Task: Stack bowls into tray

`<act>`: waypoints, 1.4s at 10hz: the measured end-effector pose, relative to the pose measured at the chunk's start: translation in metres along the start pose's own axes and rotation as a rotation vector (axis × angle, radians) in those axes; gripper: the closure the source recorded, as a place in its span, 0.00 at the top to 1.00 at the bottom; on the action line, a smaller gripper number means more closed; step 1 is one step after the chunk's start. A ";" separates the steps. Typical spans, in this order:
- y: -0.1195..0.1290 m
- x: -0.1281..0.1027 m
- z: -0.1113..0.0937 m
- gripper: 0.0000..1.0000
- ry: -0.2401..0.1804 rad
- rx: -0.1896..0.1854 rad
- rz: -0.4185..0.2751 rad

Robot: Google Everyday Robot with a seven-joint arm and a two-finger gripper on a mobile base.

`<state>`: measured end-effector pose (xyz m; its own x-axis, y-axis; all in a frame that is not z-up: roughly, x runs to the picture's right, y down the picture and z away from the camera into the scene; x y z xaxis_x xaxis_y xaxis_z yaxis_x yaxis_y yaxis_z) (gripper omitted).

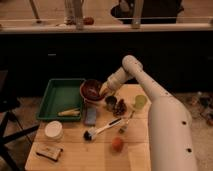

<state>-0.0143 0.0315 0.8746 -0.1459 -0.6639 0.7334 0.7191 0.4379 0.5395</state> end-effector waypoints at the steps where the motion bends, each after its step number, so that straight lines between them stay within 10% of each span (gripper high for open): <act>1: -0.005 0.003 0.004 0.00 0.005 -0.015 0.010; 14: -0.056 0.045 0.065 0.00 0.001 -0.060 0.175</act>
<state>-0.1053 0.0165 0.9040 -0.0146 -0.5812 0.8136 0.7725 0.5101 0.3782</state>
